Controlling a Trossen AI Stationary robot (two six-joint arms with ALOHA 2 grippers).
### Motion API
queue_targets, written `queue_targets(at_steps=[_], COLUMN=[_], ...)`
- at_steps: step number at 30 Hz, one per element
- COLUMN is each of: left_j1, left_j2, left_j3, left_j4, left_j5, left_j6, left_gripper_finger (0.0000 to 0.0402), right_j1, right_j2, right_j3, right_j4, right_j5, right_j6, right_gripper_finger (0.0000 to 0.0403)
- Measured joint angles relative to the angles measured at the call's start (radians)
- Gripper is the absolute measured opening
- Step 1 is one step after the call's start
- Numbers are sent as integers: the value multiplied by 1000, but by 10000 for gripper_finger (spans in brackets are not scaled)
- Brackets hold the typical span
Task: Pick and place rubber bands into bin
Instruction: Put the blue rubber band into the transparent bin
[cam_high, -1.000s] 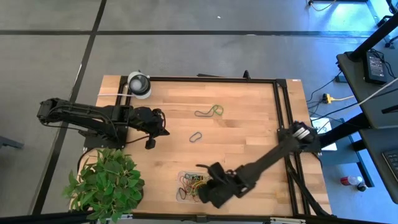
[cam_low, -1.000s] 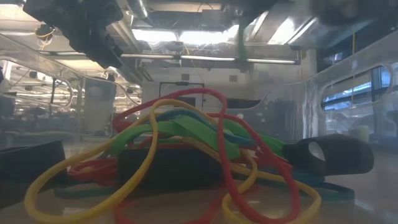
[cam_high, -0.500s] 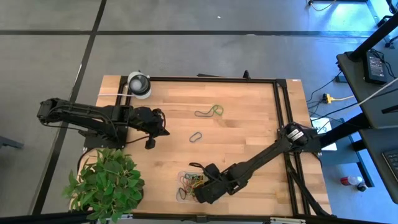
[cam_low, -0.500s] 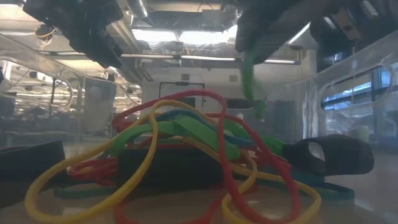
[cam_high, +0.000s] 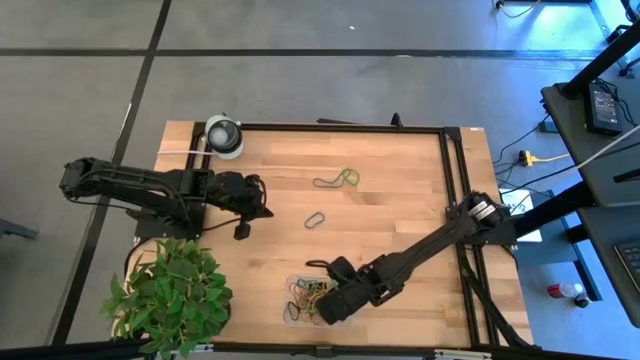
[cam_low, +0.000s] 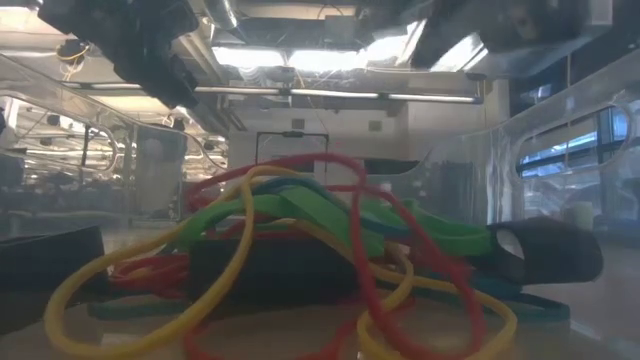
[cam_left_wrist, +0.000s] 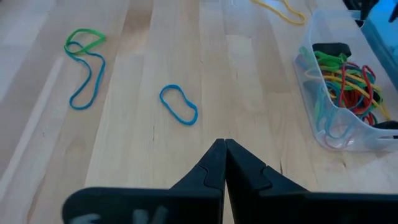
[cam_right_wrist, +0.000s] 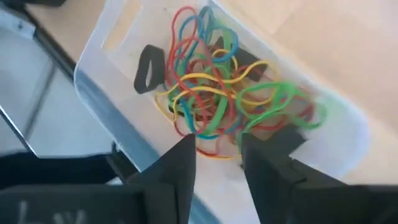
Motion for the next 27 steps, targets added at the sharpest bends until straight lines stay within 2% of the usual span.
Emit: queue_targets(at_steps=[3, 6, 8, 11, 14, 21, 24, 27], left_j1=[0, 0, 0, 0, 2, 2, 2, 2], left_j2=[1, 12, 30, 75, 143, 391, 508, 631], left_j3=[0, 0, 0, 0, 17, 182, 277, 377], left_j4=[15, 29, 55, 100, 131, 137, 93, 21], left_j5=[1, 5, 5, 5, 4, -17, 14, 14], left_j6=[-18, -35, -41, -44, -58, -60, -22, -21], left_gripper_finger=[2, 2, 2, 2, 2, 3, 22, 60], right_j1=[0, 0, 0, 0, 0, 0, 0, 0], right_j2=[-41, -92, -132, -217, -328, -642, -767, -892], right_j3=[-4, -41, -93, -223, -411, -866, -1006, -1118], right_j4=[-49, -74, -81, -54, 56, 380, 442, 460], right_j5=[5, 25, 58, 65, 65, 68, 80, 84], right_j6=[-108, -194, -226, -237, -240, -245, -255, -261], right_gripper_finger=[99, 35, 11, 8, 3, 2, 4, 4])
